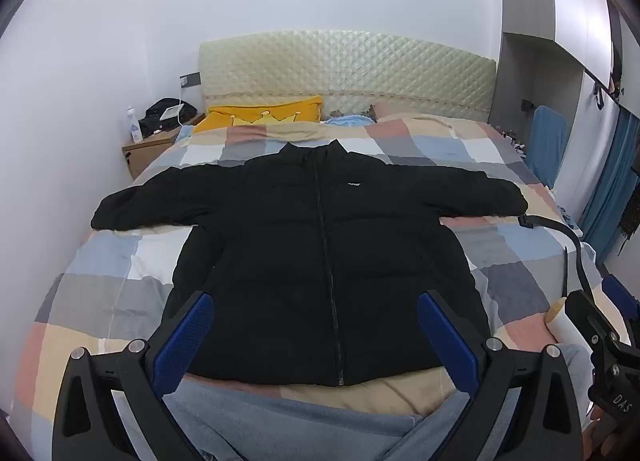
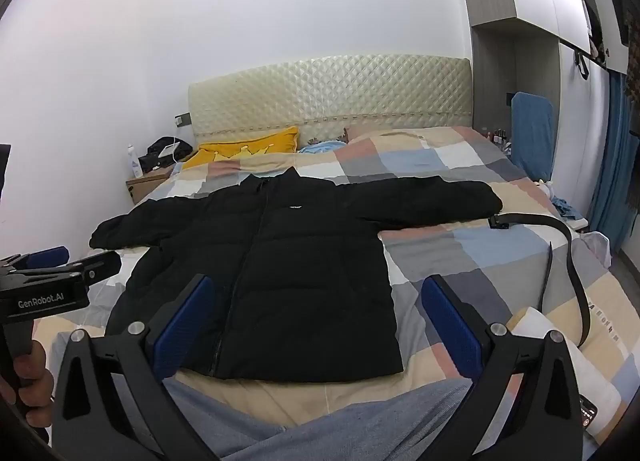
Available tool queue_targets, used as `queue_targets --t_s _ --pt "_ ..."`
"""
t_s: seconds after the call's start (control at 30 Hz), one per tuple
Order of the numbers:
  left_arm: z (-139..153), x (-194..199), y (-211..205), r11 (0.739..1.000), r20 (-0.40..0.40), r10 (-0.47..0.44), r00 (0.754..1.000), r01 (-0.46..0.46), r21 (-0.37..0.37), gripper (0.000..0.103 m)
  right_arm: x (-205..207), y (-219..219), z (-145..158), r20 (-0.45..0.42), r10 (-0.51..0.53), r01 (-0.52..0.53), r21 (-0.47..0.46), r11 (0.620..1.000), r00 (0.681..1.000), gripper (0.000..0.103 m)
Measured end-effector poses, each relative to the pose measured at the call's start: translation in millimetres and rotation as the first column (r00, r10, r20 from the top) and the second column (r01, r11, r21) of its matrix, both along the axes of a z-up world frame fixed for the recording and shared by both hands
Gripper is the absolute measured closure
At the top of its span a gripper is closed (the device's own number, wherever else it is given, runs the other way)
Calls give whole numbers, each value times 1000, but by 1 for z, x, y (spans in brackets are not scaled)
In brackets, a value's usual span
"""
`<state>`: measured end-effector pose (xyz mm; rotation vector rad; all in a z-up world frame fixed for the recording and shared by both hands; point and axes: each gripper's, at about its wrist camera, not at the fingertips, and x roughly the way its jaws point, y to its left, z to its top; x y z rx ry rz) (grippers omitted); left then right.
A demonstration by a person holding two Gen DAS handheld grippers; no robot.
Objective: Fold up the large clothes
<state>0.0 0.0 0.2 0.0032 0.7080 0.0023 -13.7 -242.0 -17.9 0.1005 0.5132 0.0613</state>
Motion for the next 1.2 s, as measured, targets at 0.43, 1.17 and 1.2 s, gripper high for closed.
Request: queue_targets --t_s 0.43,1.17,1.2 --pt "-4 0 5 1000 -11 11 1000 -11 -7 0 5 -7 -5 -11 8 -7 15 1000 1000 0" --pt "-5 1 9 999 -53 46 998 -46 -3 0 10 1 -3 -20 14 -14 -14 1000 1000 0" --pt "-5 2 10 999 -53 46 998 -46 -3 0 10 1 -3 -21 14 -14 -11 1000 1000 0"
